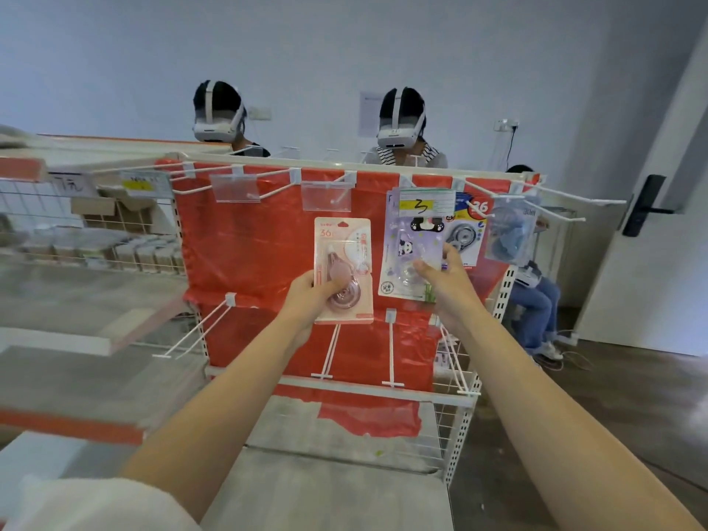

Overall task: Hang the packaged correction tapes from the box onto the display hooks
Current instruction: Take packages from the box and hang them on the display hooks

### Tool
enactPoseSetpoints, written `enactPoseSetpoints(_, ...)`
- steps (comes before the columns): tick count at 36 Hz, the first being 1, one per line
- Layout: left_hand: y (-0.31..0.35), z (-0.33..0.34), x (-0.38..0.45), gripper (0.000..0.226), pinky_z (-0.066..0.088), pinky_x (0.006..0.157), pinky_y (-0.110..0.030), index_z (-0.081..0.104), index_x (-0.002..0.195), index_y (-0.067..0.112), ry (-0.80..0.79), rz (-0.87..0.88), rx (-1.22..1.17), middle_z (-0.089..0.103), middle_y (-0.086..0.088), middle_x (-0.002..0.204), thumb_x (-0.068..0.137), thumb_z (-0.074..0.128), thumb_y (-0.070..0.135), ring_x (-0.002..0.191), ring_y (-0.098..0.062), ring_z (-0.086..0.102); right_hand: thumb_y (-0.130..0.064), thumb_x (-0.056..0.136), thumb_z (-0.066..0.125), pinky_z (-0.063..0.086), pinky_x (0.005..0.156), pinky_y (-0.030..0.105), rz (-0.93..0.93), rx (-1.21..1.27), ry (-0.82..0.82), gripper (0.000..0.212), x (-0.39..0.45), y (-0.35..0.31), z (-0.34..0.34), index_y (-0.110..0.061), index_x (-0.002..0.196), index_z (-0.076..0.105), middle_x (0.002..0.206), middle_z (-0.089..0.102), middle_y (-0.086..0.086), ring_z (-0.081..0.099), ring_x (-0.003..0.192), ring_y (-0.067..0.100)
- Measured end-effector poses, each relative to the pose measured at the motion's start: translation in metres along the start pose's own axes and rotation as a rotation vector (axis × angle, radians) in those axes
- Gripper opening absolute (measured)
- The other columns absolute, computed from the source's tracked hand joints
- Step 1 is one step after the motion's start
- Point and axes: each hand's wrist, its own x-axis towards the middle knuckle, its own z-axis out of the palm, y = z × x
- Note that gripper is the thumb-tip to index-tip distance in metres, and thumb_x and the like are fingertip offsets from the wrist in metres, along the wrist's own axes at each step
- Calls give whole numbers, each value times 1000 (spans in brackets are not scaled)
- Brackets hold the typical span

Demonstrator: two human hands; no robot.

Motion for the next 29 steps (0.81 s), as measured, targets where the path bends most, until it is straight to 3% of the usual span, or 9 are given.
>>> enactPoseSetpoints(3, 1, -2, 3, 13, 51, 96, -44, 66, 98, 14, 25, 14, 22, 71, -9, 104, 86, 67, 13, 101, -25, 67, -12, 97, 54, 50, 94, 53, 24, 4, -28, 32, -2, 0, 0, -33, 117, 41, 110, 62, -3, 62, 106, 25)
enactPoseSetpoints(7, 6, -6, 7, 18, 49, 98, -47, 66, 105, 12, 65, 34, 48, 70, -9, 108, 87, 67, 13, 103, -26, 66, -13, 96, 56, 48, 96, 53, 19, -28, -27, 38, 0, 1, -1, -29, 127, 40, 117, 60, -2, 59, 113, 26)
enactPoseSetpoints(11, 10, -8, 13, 12, 49, 98, -47, 66, 98, 14, 95, 48, 30, 70, -10, 106, 87, 67, 10, 104, -27, 65, -14, 95, 58, 43, 101, 56, 0, -49, -39, 38, 2, 0, -1, -35, 119, 38, 106, 54, -16, 54, 117, 22)
enactPoseSetpoints(17, 12, -10, 19, 13, 50, 96, -46, 66, 99, 11, 92, 56, 16, 70, -13, 106, 86, 68, 10, 104, -30, 66, -13, 96, 57, 46, 99, 53, -20, -57, -7, 35, -1, -1, 0, -33, 117, 38, 99, 55, -16, 56, 99, 15)
enactPoseSetpoints(24, 13, -9, 28, 22, 53, 91, -38, 64, 109, 7, 117, 74, 35, 69, -10, 107, 88, 66, 13, 103, -26, 66, -17, 94, 59, 43, 102, 54, 7, -120, -1, 34, 2, -1, -6, -34, 118, 42, 118, 59, -3, 55, 117, 25)
enactPoseSetpoints(29, 16, -8, 34, 9, 50, 96, -46, 66, 94, 12, 125, 67, 62, 70, -12, 105, 86, 69, 16, 103, -30, 66, -16, 96, 57, 42, 98, 39, -18, -88, -19, 34, 4, -3, -5, -30, 122, 40, 100, 55, -18, 55, 101, 13)
